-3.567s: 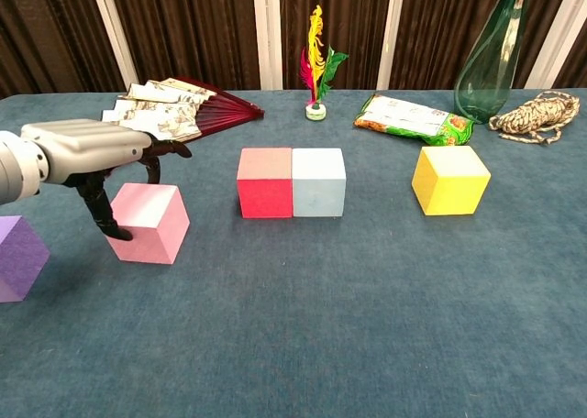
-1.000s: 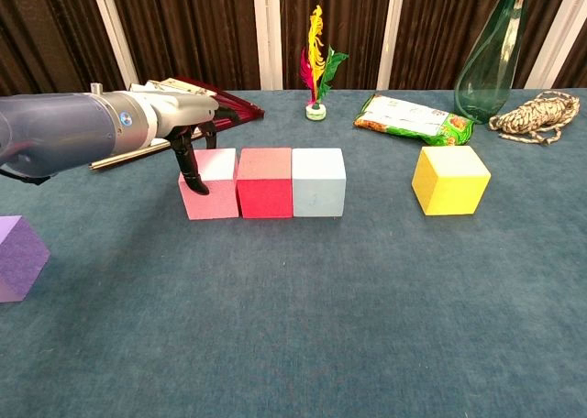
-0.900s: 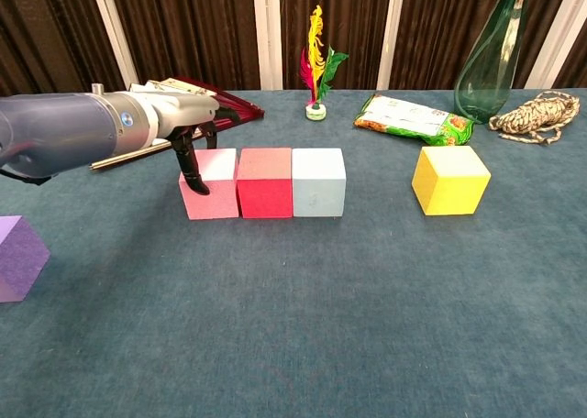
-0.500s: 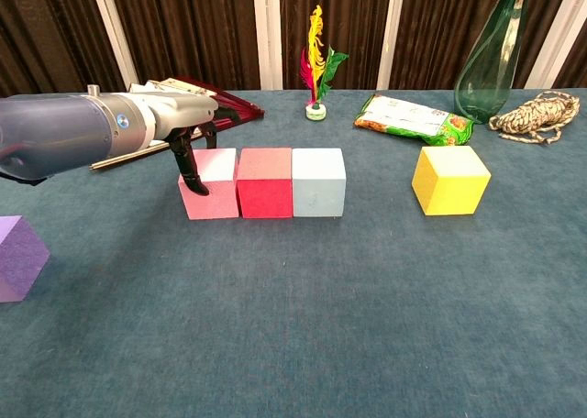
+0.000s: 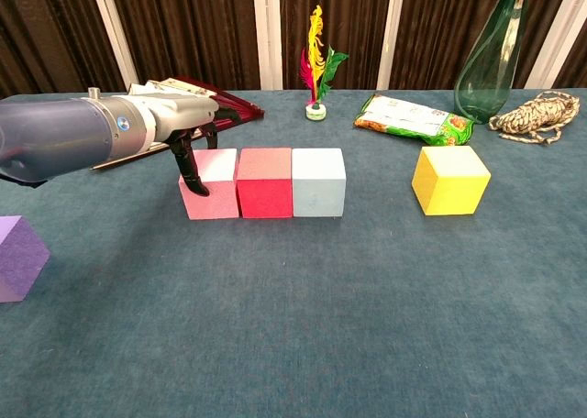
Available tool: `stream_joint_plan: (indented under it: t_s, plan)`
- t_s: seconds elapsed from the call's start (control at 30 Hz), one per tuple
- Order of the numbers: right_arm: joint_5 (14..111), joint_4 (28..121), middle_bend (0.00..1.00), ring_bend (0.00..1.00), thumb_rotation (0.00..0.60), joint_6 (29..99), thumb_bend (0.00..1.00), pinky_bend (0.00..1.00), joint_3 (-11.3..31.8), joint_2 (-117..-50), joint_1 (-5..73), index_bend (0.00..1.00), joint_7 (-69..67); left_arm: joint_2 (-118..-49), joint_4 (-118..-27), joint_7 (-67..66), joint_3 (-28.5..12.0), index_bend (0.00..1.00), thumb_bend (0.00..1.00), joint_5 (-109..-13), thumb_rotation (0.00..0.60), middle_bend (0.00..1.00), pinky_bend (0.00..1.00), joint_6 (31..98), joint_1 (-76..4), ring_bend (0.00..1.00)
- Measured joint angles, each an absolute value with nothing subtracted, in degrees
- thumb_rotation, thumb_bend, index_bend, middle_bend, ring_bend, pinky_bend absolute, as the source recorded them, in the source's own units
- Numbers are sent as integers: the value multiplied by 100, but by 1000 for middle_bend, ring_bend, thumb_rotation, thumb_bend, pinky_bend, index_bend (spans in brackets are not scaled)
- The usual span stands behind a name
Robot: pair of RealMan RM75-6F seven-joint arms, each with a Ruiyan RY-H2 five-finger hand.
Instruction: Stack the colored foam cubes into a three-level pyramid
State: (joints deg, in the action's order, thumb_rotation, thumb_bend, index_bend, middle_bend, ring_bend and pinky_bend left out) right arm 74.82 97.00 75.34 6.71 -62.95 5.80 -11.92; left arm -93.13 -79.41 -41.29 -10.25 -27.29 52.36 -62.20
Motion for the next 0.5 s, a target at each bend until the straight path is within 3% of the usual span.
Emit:
stream_joint_plan:
  t_s: [0.27,0.5]
  plan:
    - [7486,9701,0,0,600,7542,324,0,671,-6296,577,0,-1186,-9243,-7999,-4187,-978,0,188,-2590,600,103,59,5186,-6228,40]
    - [7482,9701,0,0,600,7562,324,0,672,-6297,566,0,-1174,-9094,-8120,-4138,-990,0,132,-2589,600,52,47,5225,-6200,20]
